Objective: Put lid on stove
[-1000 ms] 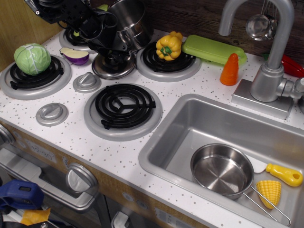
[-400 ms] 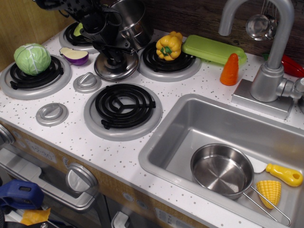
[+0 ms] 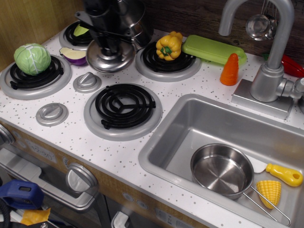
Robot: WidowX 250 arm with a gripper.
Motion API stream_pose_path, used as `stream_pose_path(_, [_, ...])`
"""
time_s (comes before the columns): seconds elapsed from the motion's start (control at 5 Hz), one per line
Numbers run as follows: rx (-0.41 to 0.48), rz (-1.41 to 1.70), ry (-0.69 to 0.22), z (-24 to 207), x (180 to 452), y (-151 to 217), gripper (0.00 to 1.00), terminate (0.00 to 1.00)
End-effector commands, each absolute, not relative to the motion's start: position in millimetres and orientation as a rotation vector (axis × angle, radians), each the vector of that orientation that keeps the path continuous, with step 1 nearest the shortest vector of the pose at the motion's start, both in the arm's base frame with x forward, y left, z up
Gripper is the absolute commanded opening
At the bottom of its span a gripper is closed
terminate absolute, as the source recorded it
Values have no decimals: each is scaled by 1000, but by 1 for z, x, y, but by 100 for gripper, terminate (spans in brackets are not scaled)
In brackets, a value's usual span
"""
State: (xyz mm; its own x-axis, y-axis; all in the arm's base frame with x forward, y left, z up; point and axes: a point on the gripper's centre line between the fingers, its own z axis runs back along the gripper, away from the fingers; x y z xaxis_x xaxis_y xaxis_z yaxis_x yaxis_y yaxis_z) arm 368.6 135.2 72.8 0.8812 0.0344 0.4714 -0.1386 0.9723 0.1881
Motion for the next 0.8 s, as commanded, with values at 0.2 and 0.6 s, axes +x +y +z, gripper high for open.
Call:
stream_pose_path(0.2, [221,258,-527,94,346,98,0,0])
stream_pose_path(0.6, [181,336,-511,82,323,79,100,0])
